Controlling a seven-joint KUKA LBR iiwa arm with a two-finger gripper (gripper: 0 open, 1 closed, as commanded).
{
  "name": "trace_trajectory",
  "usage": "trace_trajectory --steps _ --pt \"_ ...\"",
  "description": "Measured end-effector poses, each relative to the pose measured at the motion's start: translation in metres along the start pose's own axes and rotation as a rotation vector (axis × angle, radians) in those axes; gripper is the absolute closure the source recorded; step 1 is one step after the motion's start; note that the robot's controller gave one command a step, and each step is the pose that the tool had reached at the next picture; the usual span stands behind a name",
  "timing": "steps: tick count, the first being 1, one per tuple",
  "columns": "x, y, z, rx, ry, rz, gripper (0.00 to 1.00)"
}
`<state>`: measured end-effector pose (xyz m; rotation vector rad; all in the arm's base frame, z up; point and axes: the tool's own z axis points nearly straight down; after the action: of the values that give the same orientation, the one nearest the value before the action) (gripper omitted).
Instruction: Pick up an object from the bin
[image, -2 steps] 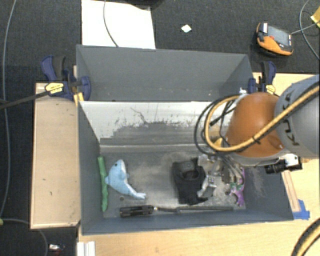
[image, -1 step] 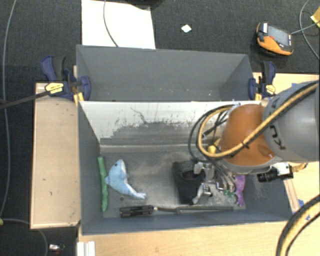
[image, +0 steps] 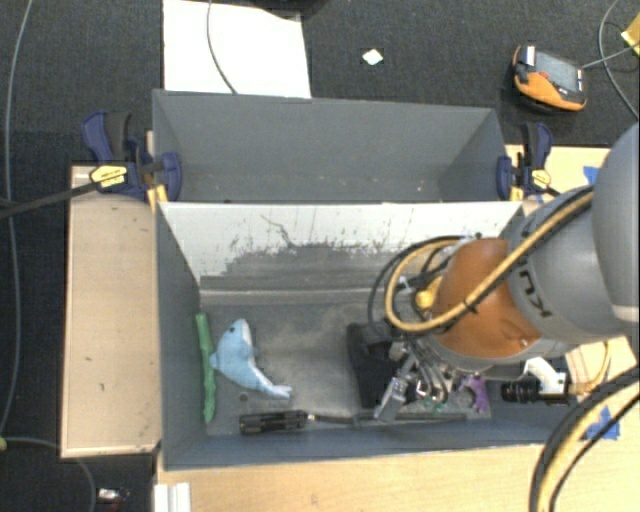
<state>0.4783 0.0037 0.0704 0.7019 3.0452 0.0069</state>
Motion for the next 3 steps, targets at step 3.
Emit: trace_trajectory --steps 3 --pt "-0.012 0.032 -0.017 0.005 0.020 -0.527 1.00"
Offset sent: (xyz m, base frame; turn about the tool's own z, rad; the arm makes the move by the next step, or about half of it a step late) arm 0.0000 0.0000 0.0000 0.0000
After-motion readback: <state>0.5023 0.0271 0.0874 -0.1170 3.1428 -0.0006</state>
